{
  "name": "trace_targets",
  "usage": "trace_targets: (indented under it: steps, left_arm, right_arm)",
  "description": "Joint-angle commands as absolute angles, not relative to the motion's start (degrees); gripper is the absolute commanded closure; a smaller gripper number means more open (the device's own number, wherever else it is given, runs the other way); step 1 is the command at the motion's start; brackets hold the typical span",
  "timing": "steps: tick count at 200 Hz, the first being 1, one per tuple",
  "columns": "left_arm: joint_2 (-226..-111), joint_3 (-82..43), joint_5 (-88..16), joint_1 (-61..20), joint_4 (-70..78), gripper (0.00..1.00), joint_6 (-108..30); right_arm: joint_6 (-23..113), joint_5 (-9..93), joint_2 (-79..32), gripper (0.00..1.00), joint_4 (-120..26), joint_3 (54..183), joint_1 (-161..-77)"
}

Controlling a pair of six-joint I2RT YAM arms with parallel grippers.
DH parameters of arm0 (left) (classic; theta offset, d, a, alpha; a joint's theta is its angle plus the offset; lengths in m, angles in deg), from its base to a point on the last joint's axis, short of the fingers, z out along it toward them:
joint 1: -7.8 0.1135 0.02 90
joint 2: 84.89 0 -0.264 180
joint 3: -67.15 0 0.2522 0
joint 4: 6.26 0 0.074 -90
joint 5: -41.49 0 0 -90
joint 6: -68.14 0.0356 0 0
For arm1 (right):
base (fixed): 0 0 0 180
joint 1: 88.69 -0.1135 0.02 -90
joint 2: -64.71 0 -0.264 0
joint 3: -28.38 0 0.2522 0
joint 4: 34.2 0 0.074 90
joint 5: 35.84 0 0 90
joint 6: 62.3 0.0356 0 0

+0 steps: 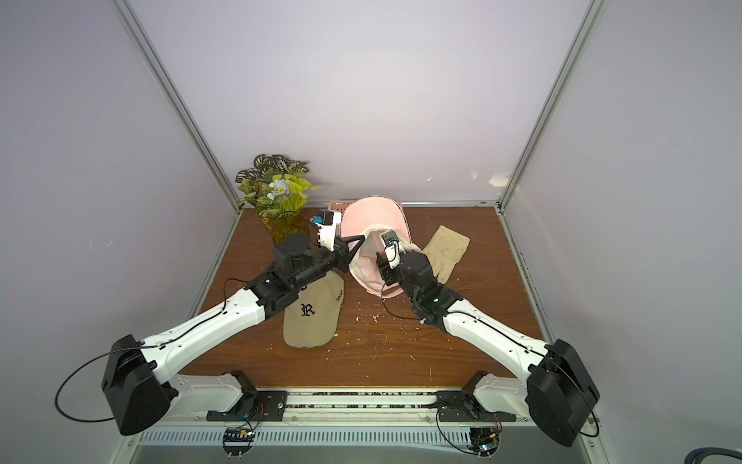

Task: Turn the baseball cap inside out
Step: Turn over the baseball cap.

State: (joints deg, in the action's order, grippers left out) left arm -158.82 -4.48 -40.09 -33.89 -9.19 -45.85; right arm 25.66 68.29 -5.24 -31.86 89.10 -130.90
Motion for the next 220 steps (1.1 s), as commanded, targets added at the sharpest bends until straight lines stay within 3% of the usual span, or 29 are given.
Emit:
trace_targets:
  steps: [1, 63, 107, 153, 220]
  left_arm:
    - [-159.7, -3.8, -35.7, -34.2, -13.9, 1.00, -45.0]
    - [-160.1, -4.6, -39.3, -34.2, -14.1, 1.00, -44.4]
    - [-158.9, -4.6, -41.0, -34.1, -14.2, 1.00, -45.1]
    - [-159.1, -4.3, -42.2, -34.2, -11.1, 1.00, -42.5]
    - [-160.9, -3.3, -45.5, -34.3, -8.9, 1.00, -41.5]
  right_arm:
    - [25.8, 60.5, -4.5, 0.46, -28.6, 91.0, -130.6]
    - [26.8, 46.2, -9.6, 0.48, -38.8, 94.4, -130.6]
    - [26.1, 54.6, -14.2, 0.44, -48.0, 95.8, -130.6]
    - [30.2, 75.9, -15.3, 0.43, -51.9, 98.6, -130.6]
    - [29.4, 66.2, -0.9, 0.41, -32.4, 89.5, -130.4]
